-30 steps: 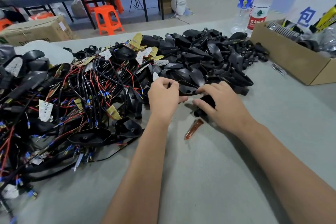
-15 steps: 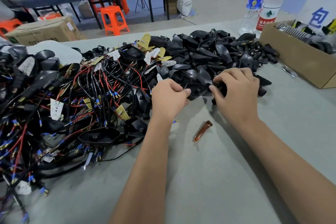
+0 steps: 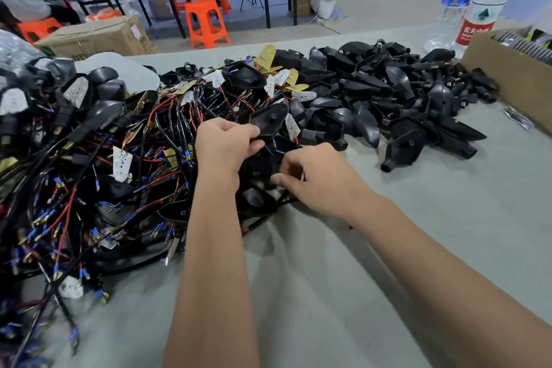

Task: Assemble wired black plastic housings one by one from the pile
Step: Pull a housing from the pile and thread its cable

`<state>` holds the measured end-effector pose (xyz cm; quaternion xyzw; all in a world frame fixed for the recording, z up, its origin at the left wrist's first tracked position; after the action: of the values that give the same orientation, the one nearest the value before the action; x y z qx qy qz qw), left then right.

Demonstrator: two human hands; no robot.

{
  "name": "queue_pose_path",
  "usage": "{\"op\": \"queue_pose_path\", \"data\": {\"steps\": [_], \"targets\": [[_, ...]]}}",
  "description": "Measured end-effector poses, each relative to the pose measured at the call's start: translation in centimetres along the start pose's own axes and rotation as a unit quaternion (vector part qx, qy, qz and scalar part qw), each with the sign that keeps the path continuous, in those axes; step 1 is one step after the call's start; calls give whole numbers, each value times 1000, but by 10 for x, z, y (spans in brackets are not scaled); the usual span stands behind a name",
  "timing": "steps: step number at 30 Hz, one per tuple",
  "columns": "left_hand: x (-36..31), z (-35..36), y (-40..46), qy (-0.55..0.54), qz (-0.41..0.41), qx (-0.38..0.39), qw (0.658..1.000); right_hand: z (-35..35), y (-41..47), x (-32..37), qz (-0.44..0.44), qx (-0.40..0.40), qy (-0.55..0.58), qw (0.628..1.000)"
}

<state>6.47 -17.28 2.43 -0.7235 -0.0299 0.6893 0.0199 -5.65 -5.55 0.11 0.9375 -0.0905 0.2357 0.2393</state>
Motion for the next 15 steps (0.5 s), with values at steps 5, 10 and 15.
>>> {"op": "queue_pose_path", "data": {"steps": [5, 10, 15], "targets": [[1, -4, 1, -15, 3, 20, 1000, 7, 1, -2, 30, -30, 12, 999], [-1, -7, 0, -24, -7, 26, 999, -4, 7, -15, 81, -90, 72, 990], [-5, 5, -5, -19, -33, 72, 997, -7, 4, -19, 98, -92, 84, 987]]}}
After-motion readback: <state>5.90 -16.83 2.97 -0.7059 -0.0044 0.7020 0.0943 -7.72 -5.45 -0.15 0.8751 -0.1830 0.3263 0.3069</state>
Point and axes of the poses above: each hand's wrist, its own y-axis towards the middle knuckle, its own z-axis out of the palm, x = y × z, the point moved 1 cm from there along y, towards the middle knuckle, and after that the axes turned 10 degrees about -x, right-handed, at the moved point
